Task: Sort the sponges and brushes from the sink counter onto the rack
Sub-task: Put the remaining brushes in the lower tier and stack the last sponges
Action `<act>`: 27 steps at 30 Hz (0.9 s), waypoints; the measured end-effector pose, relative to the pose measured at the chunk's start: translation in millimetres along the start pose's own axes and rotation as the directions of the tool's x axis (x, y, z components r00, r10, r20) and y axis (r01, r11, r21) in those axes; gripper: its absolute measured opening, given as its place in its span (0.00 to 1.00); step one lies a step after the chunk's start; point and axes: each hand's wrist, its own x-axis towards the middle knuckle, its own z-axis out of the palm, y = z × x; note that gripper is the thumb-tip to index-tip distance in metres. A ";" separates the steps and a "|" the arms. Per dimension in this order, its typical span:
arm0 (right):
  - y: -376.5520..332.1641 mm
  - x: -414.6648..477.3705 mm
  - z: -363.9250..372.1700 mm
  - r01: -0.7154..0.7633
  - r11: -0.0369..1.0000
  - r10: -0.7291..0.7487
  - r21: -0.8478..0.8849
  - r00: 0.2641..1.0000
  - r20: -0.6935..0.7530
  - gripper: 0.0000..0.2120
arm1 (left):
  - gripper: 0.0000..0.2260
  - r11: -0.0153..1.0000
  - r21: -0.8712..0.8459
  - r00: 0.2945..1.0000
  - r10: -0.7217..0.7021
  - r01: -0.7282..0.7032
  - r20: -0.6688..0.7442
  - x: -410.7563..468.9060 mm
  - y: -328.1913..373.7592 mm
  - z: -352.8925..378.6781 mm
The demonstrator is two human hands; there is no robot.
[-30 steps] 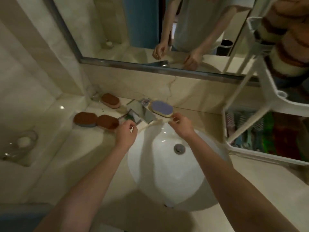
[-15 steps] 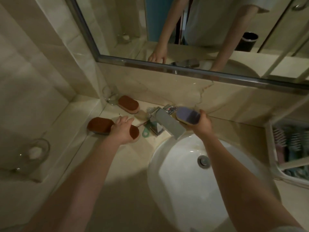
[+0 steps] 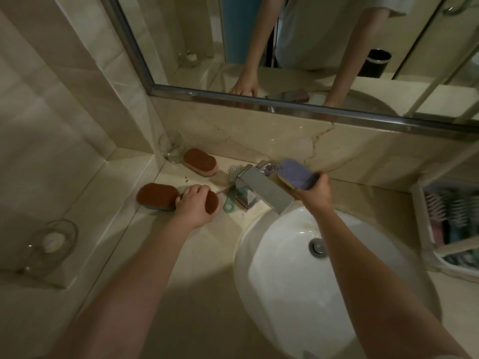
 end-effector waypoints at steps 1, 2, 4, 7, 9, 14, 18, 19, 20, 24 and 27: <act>-8.1 -7.3 -3.7 0.026 0.999 -0.025 0.030 1.000 -0.008 0.29 | 0.26 0.999 -0.050 1.000 -0.020 0.019 -0.015 -4.1 2.8 -3.3; -13.3 -11.6 -6.9 0.050 0.997 -0.049 0.060 0.999 -0.021 0.27 | 0.27 0.995 -0.092 0.999 -0.034 0.032 -0.023 -8.0 5.8 -7.1; -25.3 -20.5 -15.8 0.091 0.989 -0.087 0.115 0.995 -0.042 0.24 | 0.30 0.987 -0.156 0.998 -0.054 0.047 -0.041 -14.9 11.4 -13.8; -45.2 -36.0 -33.4 0.144 0.979 -0.135 0.142 0.989 -0.068 0.27 | 0.32 0.951 -0.301 0.991 -0.103 0.072 -0.090 -27.1 21.1 -23.1; -57.0 -46.0 -47.1 0.175 0.976 -0.167 0.130 0.984 -0.069 0.30 | 0.31 0.891 -0.450 0.981 -0.131 0.053 -0.142 -35.5 31.3 -29.8; -85.5 -68.9 -87.5 0.279 0.930 -0.283 0.241 0.959 -0.021 0.29 | 0.29 0.721 -0.690 0.965 -0.133 -0.060 -0.224 -60.5 70.2 -53.3; -108.5 -85.1 -120.7 0.327 0.915 -0.343 0.237 0.939 0.030 0.36 | 0.31 0.590 -0.794 0.962 -0.104 -0.145 -0.253 -79.0 108.4 -72.1; -114.1 -89.3 -129.2 0.329 0.911 -0.352 0.250 0.934 0.053 0.36 | 0.32 0.559 -0.815 0.965 -0.095 -0.152 -0.245 -82.7 119.4 -78.5; -118.4 -91.9 -137.5 0.328 0.908 -0.359 0.260 0.930 0.081 0.34 | 0.32 0.526 -0.835 0.968 -0.078 -0.162 -0.237 -86.9 131.4 -85.4; -138.8 -104.8 -177.2 0.354 0.904 -0.387 0.241 0.916 0.106 0.30 | 0.28 0.429 -0.871 0.965 0.007 -0.239 -0.261 -101.3 183.1 -111.2; -153.0 -112.1 -210.2 0.391 0.886 -0.423 0.249 0.902 0.087 0.27 | 0.23 0.365 -0.877 0.948 0.068 -0.313 -0.310 -108.3 220.3 -122.8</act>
